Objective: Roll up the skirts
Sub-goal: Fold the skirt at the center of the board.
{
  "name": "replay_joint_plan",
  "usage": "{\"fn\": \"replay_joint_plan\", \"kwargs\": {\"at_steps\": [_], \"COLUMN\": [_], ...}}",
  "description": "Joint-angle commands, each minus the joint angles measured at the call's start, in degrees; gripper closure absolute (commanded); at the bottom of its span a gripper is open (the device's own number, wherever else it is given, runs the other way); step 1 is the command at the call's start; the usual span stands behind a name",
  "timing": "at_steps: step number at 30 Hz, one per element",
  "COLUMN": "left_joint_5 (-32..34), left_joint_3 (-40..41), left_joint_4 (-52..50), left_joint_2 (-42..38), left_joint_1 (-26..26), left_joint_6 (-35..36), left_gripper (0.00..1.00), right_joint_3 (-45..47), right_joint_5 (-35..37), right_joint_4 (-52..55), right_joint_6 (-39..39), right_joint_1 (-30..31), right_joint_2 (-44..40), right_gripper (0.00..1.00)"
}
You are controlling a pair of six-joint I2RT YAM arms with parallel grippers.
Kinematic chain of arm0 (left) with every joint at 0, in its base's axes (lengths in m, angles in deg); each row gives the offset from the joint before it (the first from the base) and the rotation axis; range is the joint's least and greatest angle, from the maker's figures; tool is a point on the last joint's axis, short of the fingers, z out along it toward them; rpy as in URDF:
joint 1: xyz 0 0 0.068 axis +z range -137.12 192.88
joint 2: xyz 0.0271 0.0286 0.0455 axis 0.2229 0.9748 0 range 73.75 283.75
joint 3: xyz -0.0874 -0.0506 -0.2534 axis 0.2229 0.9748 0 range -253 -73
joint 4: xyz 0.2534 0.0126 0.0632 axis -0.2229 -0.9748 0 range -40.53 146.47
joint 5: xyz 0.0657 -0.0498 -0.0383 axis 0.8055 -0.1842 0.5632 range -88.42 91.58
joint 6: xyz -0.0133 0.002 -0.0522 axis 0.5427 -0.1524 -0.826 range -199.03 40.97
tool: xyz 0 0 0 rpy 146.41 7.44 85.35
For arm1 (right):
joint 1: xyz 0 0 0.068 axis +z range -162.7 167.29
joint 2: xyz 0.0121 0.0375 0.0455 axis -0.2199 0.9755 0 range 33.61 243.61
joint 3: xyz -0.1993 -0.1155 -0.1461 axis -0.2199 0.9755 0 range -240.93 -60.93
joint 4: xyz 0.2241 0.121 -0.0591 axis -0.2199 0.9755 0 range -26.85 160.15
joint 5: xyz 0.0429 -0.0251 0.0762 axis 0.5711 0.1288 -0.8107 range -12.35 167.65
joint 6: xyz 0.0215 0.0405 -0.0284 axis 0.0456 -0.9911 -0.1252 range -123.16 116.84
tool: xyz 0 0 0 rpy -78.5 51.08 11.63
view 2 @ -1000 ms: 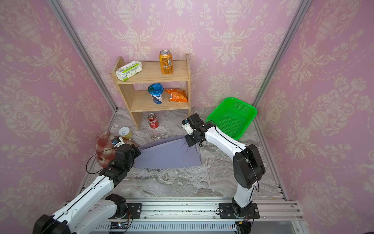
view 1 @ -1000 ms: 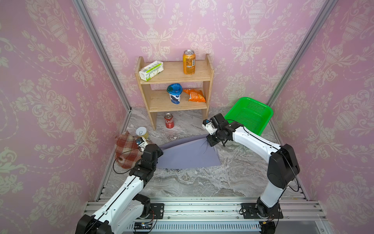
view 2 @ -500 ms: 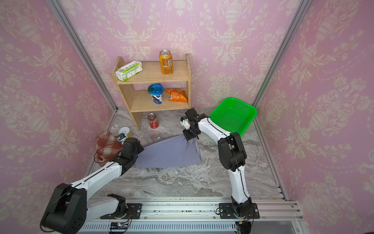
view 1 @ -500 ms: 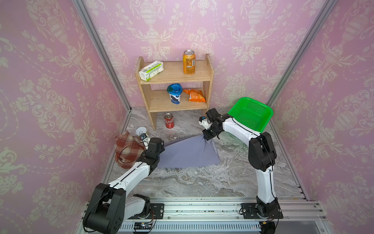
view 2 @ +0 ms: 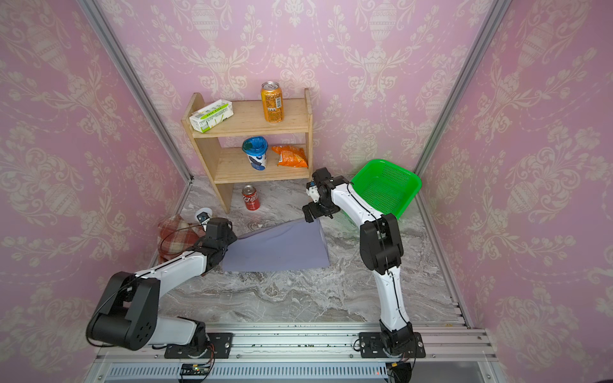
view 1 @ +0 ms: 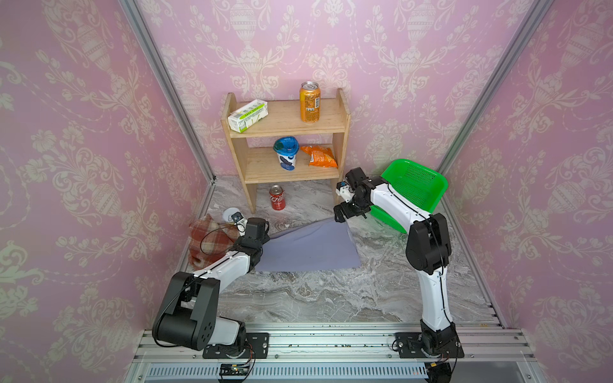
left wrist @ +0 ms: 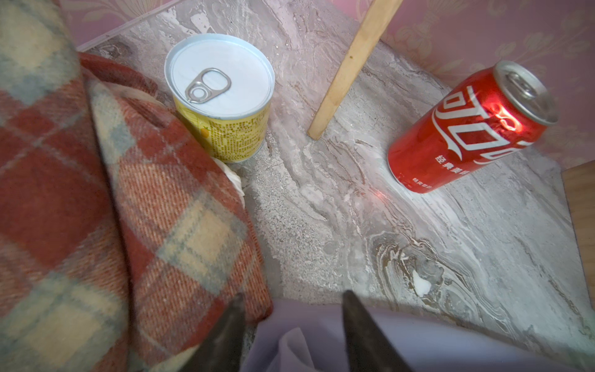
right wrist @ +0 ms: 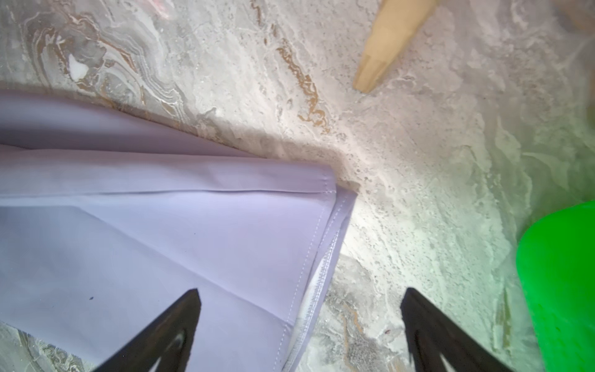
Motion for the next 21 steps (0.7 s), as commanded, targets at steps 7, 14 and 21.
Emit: {"fn": "replay_joint_plan", "kwargs": {"at_steps": [7,14,21], "left_joint_5": [-1.6,-5.2,-8.0], "left_joint_3": [0.8,6.2,7.3], "left_joint_4": [-2.4,-3.6,-4.8], "left_joint_2": [-6.5,-15.7,-21.0], "left_joint_1": [0.5,0.4,0.2], "left_joint_6": [1.9,0.0,0.2], "left_gripper": [0.18,0.27,0.48], "right_joint_3": [17.5,22.1,15.3], "right_joint_5": [-8.0,-15.7,-19.6], "right_joint_4": [-5.4,-10.8,-11.6], "right_joint_6": [-5.9,-6.7,-7.8], "right_joint_1": [-1.1,-3.5,-4.4], "right_joint_2": [-11.6,-10.9,-4.9], "right_gripper": [0.00,0.00,0.03]}}
